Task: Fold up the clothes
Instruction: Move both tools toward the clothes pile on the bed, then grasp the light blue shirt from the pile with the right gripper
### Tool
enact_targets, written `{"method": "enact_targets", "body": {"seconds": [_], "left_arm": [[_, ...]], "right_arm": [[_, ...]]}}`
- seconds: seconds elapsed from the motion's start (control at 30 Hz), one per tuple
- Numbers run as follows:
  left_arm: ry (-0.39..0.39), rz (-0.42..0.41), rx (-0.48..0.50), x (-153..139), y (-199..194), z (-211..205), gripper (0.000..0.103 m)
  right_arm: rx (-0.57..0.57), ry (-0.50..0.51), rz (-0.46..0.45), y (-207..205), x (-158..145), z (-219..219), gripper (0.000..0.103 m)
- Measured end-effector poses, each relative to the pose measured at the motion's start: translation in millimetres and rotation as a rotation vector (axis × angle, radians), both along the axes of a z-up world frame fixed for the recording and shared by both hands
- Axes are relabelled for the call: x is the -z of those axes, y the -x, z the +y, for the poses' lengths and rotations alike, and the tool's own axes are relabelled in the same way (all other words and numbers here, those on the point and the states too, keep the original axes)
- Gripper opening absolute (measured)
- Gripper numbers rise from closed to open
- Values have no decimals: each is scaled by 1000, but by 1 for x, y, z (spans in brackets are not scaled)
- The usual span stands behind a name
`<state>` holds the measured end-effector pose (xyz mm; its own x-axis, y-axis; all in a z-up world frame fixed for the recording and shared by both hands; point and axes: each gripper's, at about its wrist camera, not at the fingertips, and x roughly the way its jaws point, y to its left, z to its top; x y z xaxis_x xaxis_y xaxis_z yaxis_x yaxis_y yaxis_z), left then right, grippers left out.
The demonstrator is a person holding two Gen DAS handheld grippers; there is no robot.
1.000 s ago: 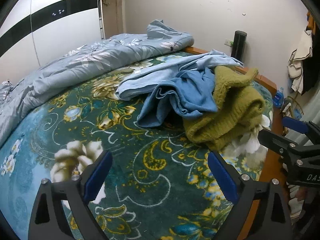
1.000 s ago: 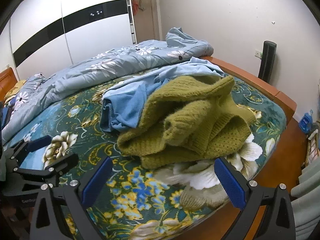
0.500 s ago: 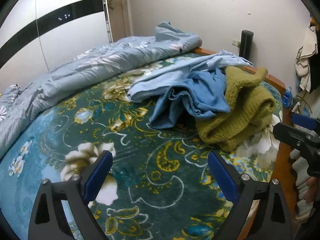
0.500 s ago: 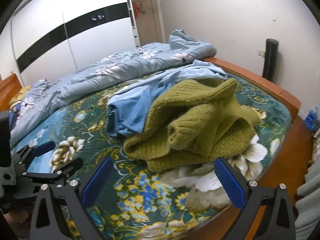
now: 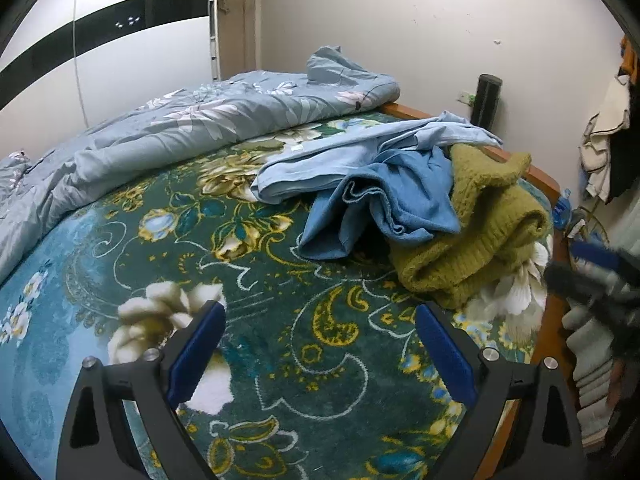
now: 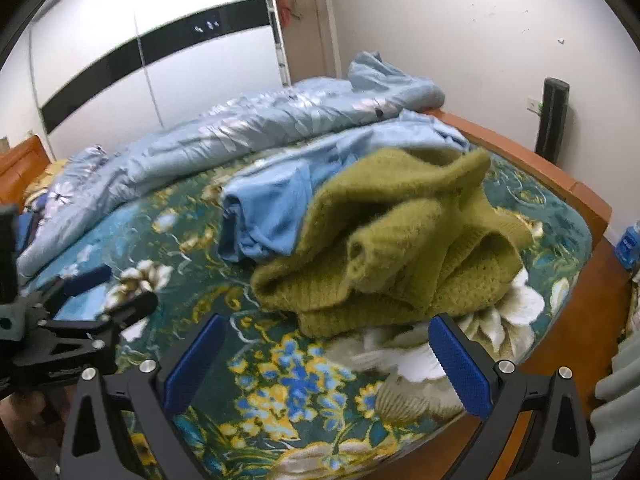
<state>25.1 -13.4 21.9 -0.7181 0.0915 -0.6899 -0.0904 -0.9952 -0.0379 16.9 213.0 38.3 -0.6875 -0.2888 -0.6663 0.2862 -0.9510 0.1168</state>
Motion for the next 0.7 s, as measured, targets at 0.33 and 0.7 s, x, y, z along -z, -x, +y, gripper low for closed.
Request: {"method": "enact_targets", "body": {"seconds": [0.33,0.7], "left_arm": [[-19,38,-40,-6,-3,-50,96],[-14,28,-136,6,-17,-114,96]], "right_arm": [[-54,-65,94,103,-60,-14,103],[260,34,-216,246,-8,6,62]]}}
